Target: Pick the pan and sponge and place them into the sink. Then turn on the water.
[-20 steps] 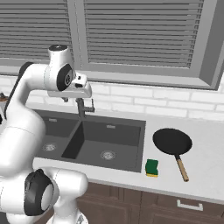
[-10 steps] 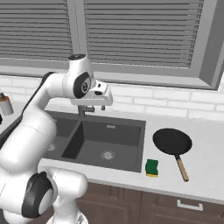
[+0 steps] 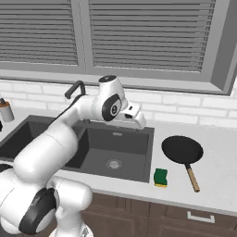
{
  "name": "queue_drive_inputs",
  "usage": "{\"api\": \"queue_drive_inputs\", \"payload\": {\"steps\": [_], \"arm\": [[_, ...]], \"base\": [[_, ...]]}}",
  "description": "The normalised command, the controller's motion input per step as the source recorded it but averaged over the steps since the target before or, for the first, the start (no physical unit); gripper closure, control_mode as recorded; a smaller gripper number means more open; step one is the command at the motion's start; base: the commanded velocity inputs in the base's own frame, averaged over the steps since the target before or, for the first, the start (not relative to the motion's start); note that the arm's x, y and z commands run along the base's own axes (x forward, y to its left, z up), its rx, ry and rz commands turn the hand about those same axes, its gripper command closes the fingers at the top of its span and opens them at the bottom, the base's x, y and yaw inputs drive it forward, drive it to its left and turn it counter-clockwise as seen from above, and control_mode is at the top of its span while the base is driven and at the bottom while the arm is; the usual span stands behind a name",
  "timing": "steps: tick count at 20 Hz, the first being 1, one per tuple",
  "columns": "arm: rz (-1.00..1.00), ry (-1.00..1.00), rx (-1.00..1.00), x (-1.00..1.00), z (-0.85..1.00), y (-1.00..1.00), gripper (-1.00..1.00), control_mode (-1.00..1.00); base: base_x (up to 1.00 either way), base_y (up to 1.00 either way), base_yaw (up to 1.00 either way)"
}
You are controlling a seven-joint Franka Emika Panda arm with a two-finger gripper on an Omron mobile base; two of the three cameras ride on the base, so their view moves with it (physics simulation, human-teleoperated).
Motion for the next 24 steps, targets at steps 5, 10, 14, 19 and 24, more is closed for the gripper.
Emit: {"api": "queue_drive_inputs", "payload": {"steps": [5, 10, 14, 19, 24], "arm": [[-0.18, 0.09, 0.02, 0.26, -0.02, -1.00, -1.00, -1.00], [-0.01, 0.00, 0.09, 0.00, 0.00, -0.53, -1.00, -1.00], [0.00, 0.00, 0.02, 0.00, -0.04, -0.27, -1.00, -1.00], [0.00, 0.02, 0.00, 0.00, -0.03, -0.13, -1.00, -1.00], [0.01, 0.00, 0.01, 0.00, -0.32, -0.15, -1.00, -1.00]], "base": [[0.00, 0.00, 0.00], [0.00, 0.00, 0.00], [0.00, 0.00, 0.00], [0.00, 0.00, 0.00], [0.00, 0.00, 0.00]]}}
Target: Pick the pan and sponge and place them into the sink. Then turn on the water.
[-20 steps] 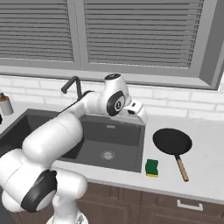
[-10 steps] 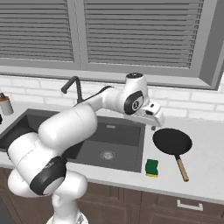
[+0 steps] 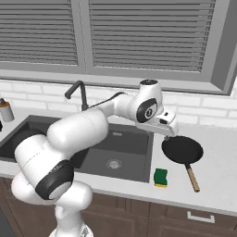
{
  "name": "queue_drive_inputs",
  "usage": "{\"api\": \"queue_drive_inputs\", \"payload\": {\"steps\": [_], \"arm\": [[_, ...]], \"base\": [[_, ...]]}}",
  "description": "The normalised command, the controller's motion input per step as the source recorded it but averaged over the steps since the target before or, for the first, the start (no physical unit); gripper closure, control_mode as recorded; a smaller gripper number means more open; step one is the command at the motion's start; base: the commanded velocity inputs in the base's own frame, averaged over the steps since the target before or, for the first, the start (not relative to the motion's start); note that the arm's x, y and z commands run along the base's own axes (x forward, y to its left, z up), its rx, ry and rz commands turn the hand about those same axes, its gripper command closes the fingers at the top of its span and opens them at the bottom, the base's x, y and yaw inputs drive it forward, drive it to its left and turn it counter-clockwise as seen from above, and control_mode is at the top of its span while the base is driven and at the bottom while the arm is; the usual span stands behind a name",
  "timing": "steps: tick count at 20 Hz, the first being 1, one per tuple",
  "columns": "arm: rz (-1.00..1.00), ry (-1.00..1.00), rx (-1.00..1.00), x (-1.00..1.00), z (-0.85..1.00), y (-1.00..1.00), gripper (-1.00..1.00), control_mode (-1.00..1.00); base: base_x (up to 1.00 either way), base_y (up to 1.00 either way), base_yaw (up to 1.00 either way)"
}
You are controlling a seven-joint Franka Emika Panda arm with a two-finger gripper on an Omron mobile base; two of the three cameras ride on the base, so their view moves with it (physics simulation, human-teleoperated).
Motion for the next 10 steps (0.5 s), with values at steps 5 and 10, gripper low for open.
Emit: {"api": "queue_drive_inputs", "payload": {"steps": [5, 10], "arm": [[0.11, 0.11, 0.08, 0.04, -0.39, -0.56, -1.00, -1.00], [0.12, 0.14, 0.11, 0.01, -0.19, -0.62, -1.00, -1.00]], "base": [[0.00, 0.00, 0.00], [0.00, 0.00, 0.00]]}}
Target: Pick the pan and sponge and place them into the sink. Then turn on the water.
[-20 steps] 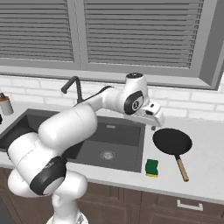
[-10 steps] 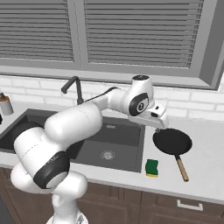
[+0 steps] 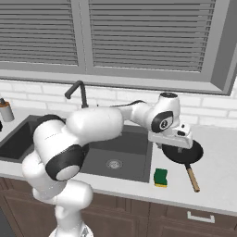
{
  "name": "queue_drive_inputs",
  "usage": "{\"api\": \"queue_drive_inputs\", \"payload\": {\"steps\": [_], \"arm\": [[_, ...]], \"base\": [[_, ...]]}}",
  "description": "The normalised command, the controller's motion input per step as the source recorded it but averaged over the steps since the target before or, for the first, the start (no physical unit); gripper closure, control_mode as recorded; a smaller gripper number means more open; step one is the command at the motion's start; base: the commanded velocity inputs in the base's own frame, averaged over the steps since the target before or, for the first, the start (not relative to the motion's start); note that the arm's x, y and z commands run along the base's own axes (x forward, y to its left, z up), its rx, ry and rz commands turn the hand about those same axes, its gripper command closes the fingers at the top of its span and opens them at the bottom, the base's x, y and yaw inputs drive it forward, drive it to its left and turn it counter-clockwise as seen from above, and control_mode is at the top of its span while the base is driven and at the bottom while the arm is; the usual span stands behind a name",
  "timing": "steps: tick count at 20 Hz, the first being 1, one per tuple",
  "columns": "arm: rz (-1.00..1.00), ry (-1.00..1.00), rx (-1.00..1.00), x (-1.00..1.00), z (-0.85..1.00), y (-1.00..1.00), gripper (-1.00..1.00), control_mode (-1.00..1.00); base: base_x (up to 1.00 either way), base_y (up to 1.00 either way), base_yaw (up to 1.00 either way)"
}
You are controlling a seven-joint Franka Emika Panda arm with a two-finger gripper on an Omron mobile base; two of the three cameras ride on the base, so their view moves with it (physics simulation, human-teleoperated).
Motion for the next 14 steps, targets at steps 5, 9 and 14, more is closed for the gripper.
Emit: {"api": "queue_drive_inputs", "payload": {"steps": [5, 9, 14], "arm": [[0.06, 0.04, 0.01, 0.02, -0.31, -0.30, -1.00, -1.00], [0.03, 0.00, 0.00, 0.07, -0.34, -0.27, -1.00, -1.00], [0.05, 0.00, 0.00, 0.12, -0.31, -0.35, -1.00, -1.00]], "base": [[0.00, 0.00, 0.00], [0.00, 0.00, 0.00], [0.00, 0.00, 0.00]]}}
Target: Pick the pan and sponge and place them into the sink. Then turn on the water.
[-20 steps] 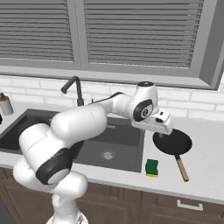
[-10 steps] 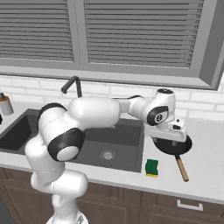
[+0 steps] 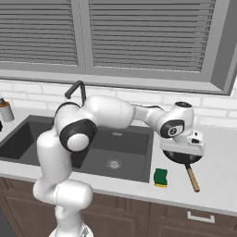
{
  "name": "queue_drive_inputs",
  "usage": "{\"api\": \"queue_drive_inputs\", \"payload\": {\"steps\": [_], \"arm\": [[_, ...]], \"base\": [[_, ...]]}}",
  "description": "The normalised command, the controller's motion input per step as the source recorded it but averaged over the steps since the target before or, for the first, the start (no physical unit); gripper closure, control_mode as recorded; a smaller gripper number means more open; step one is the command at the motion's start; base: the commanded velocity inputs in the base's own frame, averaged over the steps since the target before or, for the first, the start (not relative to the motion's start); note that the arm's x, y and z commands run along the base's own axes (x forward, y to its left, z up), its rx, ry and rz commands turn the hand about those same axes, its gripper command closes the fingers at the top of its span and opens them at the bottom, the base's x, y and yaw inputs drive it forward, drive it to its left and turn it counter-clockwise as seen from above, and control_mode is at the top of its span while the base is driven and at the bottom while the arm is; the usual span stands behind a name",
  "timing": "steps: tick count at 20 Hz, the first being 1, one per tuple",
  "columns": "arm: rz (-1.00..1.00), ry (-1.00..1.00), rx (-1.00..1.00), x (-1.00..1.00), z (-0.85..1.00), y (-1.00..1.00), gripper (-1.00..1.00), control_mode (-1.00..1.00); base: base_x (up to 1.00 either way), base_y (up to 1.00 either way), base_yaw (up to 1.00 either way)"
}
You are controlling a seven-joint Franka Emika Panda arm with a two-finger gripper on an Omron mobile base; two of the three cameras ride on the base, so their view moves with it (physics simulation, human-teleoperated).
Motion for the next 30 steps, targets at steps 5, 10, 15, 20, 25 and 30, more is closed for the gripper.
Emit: {"api": "queue_drive_inputs", "payload": {"steps": [5, 10, 15, 20, 25, 30], "arm": [[0.06, 0.00, 0.00, 0.15, -0.35, -0.39, -1.00, -1.00], [0.06, 0.00, 0.00, 0.18, -0.33, -0.17, -1.00, -1.00], [0.10, 0.00, 0.01, 0.15, -0.32, -0.02, -1.00, -1.00], [0.11, 0.00, 0.00, 0.20, -0.35, 0.00, -1.00, -1.00], [0.10, 0.00, 0.00, 0.11, -0.36, 0.00, -1.00, -1.00], [0.09, 0.00, 0.00, 0.08, -0.33, 0.00, -1.00, -1.00]], "base": [[0.00, 0.00, 0.00], [0.00, 0.00, 0.00], [0.00, 0.00, 0.00], [0.00, 0.00, 0.00], [0.00, 0.00, 0.00], [0.00, 0.00, 0.00]]}}
